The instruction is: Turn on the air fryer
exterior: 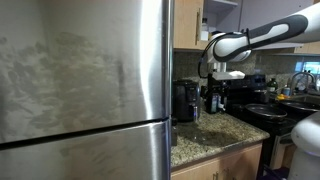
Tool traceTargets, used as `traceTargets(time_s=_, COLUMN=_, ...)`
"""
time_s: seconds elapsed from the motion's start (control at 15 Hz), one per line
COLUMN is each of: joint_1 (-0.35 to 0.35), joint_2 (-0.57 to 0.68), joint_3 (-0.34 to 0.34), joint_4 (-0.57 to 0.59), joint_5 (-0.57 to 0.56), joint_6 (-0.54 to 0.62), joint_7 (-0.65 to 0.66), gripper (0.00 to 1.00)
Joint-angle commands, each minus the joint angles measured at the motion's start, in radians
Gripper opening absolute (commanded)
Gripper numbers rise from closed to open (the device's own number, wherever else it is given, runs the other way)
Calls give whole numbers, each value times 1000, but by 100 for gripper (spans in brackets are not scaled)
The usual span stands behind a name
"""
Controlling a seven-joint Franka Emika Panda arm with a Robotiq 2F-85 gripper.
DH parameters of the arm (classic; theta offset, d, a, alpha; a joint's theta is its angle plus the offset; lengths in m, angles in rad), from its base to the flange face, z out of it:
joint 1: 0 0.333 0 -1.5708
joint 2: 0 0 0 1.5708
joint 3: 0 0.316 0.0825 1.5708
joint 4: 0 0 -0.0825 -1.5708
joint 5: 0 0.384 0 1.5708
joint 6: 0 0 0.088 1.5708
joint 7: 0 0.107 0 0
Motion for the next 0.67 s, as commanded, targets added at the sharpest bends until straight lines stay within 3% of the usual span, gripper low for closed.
traceTargets(time_s=0.0, joint_1=-103, joint_2=77, joint_3=25, joint_4=-21, joint_5=26, joint_6=281, joint_7=-15, gripper=100)
traceTargets(time_s=0.13, joint_1=-138, joint_2=137, joint_3=44, joint_4=-49, joint_5=3, joint_6=456, joint_7=35, gripper=100)
traceTargets(time_s=0.2, joint_1=-67, joint_2=92, joint_3=-15, joint_4=-24, joint_5=-18, joint_6=338, joint_7=24, gripper=100)
traceTargets(time_s=0.6, joint_1=-72, joint_2=128, joint_3=-21, joint_4=-27, joint_5=-63, joint_6=359, joint_7=19, gripper=100)
